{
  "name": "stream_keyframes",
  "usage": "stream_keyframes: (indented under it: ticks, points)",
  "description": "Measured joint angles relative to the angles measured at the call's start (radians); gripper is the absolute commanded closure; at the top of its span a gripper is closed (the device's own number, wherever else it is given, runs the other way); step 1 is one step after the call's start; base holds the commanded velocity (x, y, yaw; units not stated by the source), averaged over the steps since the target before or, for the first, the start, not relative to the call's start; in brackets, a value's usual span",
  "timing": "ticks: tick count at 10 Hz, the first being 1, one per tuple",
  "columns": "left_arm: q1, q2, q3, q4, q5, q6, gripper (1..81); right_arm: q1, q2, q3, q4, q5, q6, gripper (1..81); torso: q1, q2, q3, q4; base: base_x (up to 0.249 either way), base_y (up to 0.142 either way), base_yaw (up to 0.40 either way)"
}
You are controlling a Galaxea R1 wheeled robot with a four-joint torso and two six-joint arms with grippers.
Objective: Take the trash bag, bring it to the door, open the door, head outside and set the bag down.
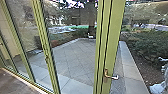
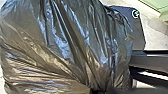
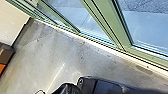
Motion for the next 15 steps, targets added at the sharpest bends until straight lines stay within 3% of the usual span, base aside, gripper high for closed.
stream_keyframes:
  ticks: [5,9,15]
  points:
    - [0.000,0.002,-0.001,0.000,0.000,-0.001,81.1,0.289,-0.031,0.007,-0.003,-0.229,0.159,1.0,0.000,0.000,0.000,0.000,0.000,0.000,0.000]
    - [0.000,0.002,-0.001,0.000,-0.003,-0.001,81.1,0.477,0.022,0.007,-0.130,-0.399,0.438,1.0,0.000,0.000,0.000,0.000,0.000,0.000,0.000]
    - [0.002,0.005,-0.019,0.000,-0.006,-0.002,81.1,0.494,0.221,-0.158,-0.162,-0.429,0.518,1.0,0.001,0.000,-0.001,0.000,0.000,0.000,0.000]
